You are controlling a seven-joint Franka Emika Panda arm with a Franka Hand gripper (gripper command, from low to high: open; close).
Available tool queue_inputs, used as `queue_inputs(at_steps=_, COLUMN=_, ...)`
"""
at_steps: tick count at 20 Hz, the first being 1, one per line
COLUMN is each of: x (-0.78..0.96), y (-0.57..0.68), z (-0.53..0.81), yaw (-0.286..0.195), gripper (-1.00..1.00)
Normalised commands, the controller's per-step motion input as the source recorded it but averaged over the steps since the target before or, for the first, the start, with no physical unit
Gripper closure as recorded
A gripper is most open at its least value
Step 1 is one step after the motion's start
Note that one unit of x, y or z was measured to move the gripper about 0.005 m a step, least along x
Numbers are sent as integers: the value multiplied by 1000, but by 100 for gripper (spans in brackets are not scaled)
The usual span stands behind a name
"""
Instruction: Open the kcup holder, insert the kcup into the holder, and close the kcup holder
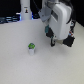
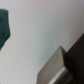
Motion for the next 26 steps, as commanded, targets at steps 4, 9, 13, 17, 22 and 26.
queue_inputs(at_steps=4, x=-380, y=-362, z=-234, yaw=-286, gripper=-100)
queue_inputs(at_steps=9, x=-404, y=-368, z=-260, yaw=-283, gripper=-100)
queue_inputs(at_steps=13, x=-460, y=-354, z=-336, yaw=-286, gripper=-100)
queue_inputs(at_steps=17, x=-461, y=-371, z=-440, yaw=-294, gripper=-100)
queue_inputs(at_steps=22, x=-375, y=-394, z=-443, yaw=-298, gripper=-100)
queue_inputs(at_steps=26, x=-279, y=-430, z=-416, yaw=-300, gripper=-100)
